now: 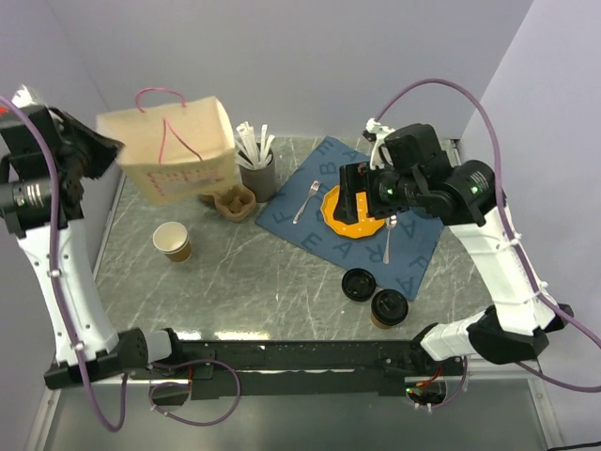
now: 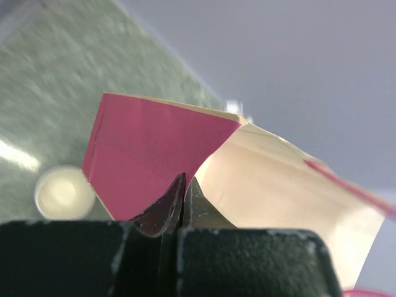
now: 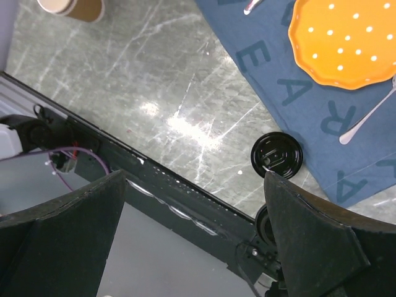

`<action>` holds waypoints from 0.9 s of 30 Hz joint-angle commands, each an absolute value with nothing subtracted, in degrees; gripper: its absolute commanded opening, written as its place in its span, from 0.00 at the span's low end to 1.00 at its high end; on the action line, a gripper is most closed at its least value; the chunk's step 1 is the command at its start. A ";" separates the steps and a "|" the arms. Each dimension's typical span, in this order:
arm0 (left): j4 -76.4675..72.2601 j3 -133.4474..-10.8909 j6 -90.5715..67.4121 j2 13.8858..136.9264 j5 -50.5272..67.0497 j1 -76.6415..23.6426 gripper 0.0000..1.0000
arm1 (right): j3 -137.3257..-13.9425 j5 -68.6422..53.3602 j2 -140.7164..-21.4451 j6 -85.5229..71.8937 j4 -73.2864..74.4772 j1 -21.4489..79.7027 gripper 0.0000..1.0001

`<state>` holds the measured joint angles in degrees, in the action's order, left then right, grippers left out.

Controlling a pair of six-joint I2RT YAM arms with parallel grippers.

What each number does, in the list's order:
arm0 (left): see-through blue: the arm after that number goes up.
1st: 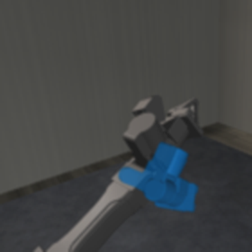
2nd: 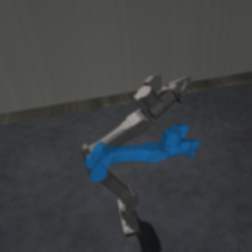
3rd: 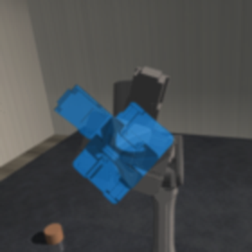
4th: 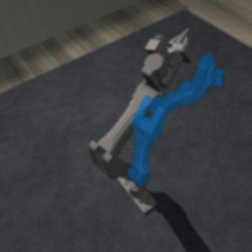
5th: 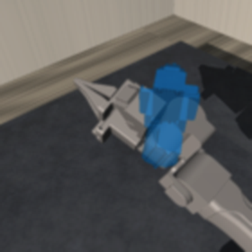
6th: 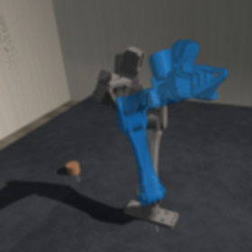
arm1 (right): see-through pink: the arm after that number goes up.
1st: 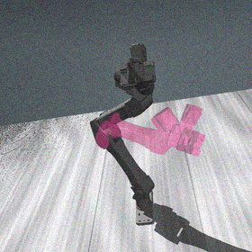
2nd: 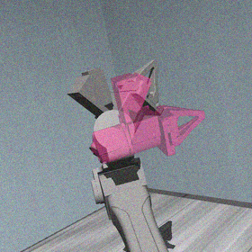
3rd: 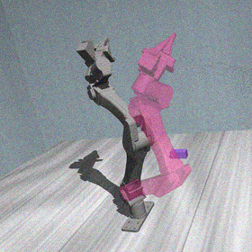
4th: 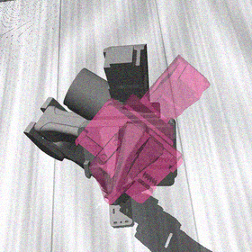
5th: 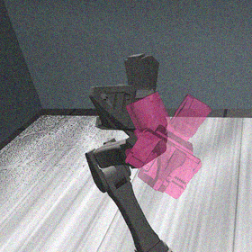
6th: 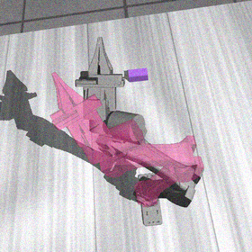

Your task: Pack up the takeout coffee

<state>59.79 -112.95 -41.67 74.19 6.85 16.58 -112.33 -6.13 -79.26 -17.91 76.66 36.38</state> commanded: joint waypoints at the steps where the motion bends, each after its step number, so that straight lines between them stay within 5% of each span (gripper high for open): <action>1: 63.11 -103.65 -39.29 67.79 21.70 13.47 0.01 | -112.06 -4.66 -75.77 -20.56 75.06 36.56 0.99; 12: 52.75 -75.09 -49.56 57.66 19.51 -10.88 0.01 | -107.59 -3.16 -69.98 -28.82 77.70 36.65 0.99; 22: 47.81 -66.45 -52.99 56.43 14.16 -24.78 0.02 | -93.17 -2.55 -58.89 -32.52 76.64 36.56 0.99; 25: 46.15 -63.99 -55.28 54.76 12.83 -26.54 0.09 | -91.58 -2.29 -57.48 -32.87 76.90 36.56 0.99; 27: 45.36 -62.50 -56.51 54.32 12.83 -27.07 0.23 | -91.14 -2.11 -57.04 -32.78 77.08 36.56 0.99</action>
<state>49.65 -64.60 -52.40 56.69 15.03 -25.89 -91.83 -3.60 -58.41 -31.53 77.62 36.38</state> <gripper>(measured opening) 0.155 0.990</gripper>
